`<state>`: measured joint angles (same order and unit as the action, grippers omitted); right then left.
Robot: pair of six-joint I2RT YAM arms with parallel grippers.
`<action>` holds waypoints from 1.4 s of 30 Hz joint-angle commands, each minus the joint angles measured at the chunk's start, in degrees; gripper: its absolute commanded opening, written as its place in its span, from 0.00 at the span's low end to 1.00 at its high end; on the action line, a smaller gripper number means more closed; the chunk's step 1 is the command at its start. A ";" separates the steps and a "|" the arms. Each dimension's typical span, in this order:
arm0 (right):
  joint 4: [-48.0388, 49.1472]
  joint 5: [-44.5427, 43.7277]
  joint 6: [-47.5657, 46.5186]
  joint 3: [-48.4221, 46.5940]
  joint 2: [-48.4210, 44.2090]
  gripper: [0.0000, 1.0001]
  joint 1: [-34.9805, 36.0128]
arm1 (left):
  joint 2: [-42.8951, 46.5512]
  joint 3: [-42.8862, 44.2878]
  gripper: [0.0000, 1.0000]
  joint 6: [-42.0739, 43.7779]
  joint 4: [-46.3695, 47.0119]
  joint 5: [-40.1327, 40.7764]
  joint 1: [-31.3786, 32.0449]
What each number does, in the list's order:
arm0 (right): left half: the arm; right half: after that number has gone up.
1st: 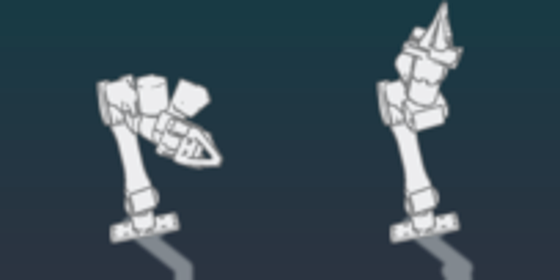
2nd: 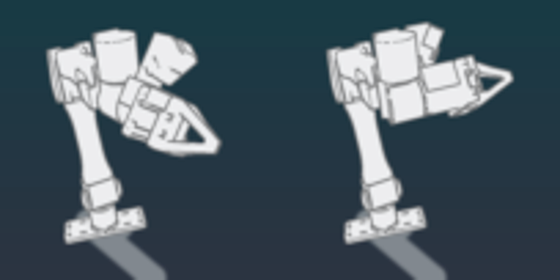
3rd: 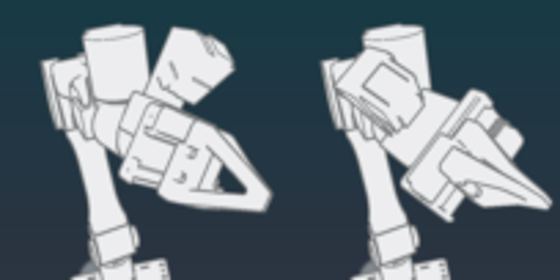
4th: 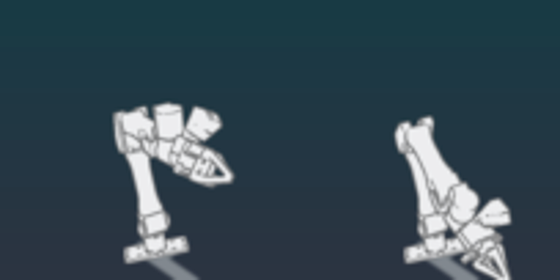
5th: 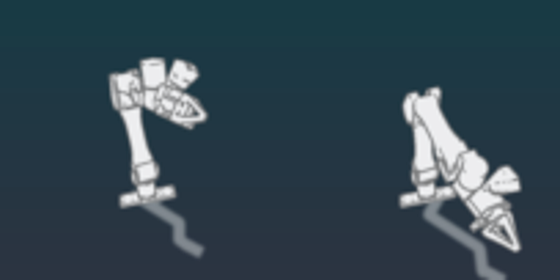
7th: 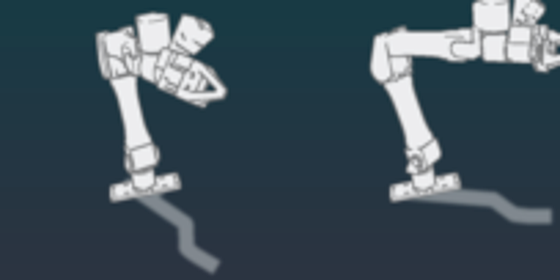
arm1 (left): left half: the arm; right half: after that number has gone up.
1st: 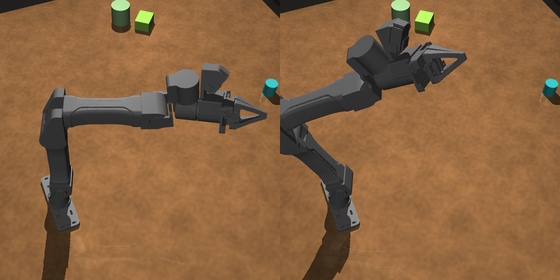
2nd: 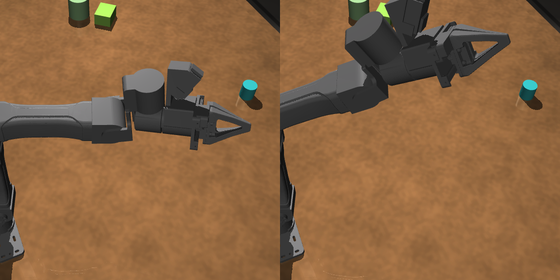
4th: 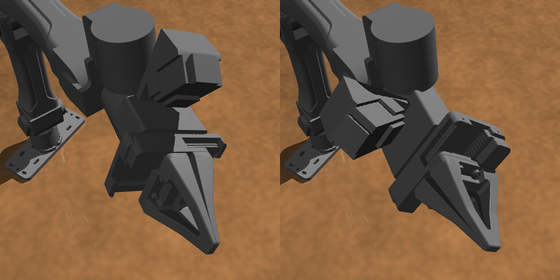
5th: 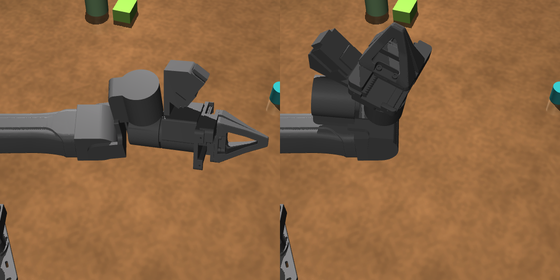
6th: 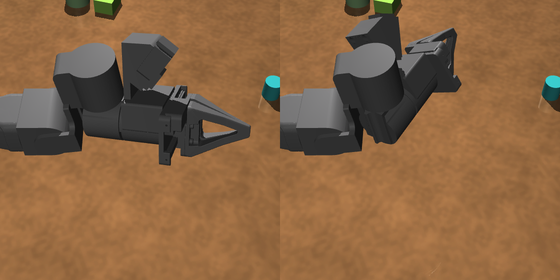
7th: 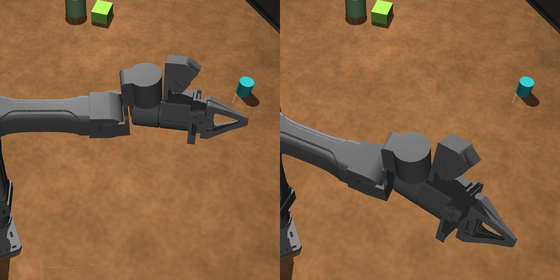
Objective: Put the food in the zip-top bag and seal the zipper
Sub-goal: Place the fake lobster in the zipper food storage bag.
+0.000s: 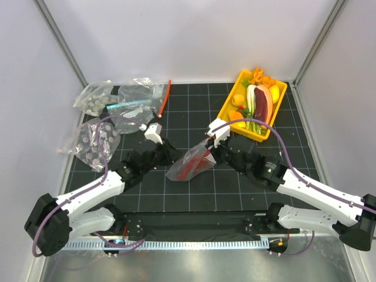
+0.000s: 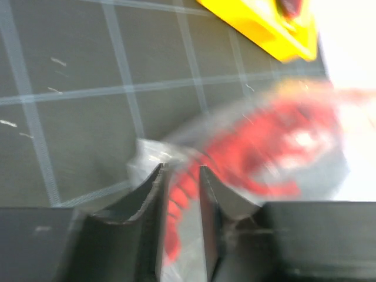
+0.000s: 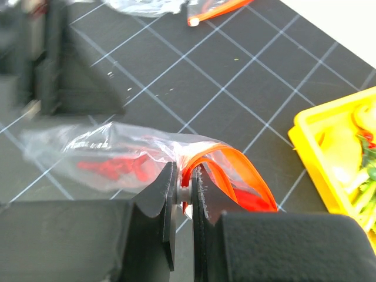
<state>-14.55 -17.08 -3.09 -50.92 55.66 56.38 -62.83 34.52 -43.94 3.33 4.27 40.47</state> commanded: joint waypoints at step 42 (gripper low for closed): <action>4.27 43.74 11.81 -15.27 22.22 0.01 -19.82 | -24.73 8.37 0.00 5.97 19.25 19.45 24.39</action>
<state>-6.07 30.52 11.73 -63.48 79.88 35.18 -90.21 42.11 -37.58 20.43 21.28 63.59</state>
